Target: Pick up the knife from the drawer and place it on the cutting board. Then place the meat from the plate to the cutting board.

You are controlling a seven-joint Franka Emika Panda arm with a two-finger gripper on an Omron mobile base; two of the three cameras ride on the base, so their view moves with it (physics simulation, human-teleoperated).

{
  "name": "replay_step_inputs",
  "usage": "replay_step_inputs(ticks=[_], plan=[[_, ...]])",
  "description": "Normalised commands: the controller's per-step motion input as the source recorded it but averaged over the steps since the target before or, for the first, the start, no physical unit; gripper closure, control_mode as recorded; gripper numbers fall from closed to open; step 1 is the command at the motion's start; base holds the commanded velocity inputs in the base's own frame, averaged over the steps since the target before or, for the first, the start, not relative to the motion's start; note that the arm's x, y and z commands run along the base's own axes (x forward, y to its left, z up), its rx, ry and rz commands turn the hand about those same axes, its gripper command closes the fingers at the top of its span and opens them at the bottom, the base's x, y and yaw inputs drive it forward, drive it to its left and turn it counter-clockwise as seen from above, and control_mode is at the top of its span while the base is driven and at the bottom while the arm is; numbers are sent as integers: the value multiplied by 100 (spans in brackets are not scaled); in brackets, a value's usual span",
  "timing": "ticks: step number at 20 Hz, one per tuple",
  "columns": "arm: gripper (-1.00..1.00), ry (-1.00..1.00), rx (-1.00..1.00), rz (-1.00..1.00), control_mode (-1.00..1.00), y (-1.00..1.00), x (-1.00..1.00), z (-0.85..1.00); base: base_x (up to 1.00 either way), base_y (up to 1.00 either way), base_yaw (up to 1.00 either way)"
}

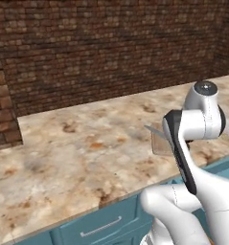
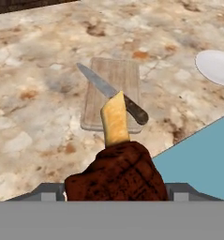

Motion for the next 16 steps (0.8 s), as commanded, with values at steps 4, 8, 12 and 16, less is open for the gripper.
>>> replay_step_inputs(ticks=[4, 8, 12, 16], plan=[[100, 0, 0, 0, 100, 0, 0, 0, 83, -59, -39], [100, 0, 0, 0, 100, 0, 0, 0, 79, -60, -51], [100, 0, 0, 0, 100, 0, 0, 0, 65, -33, -61], [100, 0, 0, 0, 100, 0, 0, 0, 53, -24, -69]])
